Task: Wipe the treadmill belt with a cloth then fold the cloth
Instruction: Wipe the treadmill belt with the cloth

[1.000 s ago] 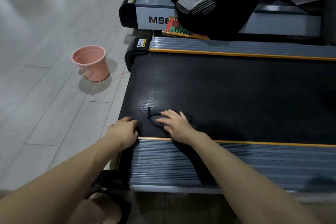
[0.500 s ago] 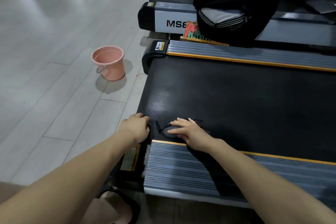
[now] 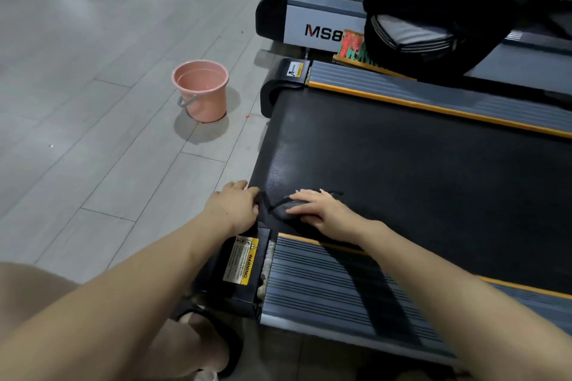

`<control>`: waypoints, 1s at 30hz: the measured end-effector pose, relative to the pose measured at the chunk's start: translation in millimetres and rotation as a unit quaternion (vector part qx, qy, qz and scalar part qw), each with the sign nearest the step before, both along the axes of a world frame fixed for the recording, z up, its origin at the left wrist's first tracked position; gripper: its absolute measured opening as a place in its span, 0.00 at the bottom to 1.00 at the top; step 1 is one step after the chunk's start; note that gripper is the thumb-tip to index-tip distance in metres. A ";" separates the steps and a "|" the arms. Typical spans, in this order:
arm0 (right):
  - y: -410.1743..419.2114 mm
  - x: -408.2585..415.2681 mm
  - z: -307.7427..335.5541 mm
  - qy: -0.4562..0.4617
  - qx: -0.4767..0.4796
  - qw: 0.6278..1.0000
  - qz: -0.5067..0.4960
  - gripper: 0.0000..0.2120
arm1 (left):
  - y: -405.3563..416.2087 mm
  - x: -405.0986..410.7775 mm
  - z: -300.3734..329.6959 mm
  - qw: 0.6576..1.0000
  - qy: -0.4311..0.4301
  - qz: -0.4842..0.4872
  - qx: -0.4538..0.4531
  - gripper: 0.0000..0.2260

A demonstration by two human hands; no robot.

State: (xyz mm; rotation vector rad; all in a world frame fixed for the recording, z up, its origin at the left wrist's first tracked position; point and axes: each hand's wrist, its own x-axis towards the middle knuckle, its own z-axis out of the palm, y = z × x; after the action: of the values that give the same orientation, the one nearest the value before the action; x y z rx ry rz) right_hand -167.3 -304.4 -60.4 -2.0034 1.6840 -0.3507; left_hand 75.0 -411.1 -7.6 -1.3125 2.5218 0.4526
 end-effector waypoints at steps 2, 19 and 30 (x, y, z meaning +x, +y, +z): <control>8.0 -1.5 -1.7 0.000 -0.003 0.999 0.034 0.18 | -6.2 -1.2 -0.4 1.000 0.002 0.005 0.000 0.20; 24.4 -18.6 2.2 0.002 -0.042 0.996 0.079 0.15 | -12.4 17.1 -2.9 0.998 0.024 0.054 0.021 0.23; -29.1 -15.2 -21.3 0.020 -0.158 0.987 -0.008 0.13 | -34.3 -14.6 -23.4 0.997 0.055 0.045 0.031 0.22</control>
State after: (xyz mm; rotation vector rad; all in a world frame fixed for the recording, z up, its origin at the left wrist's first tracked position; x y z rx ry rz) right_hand -182.5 -333.5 -81.7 -2.2342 1.7599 -0.6200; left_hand 60.3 -445.3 -31.0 -1.4188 2.5216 0.6350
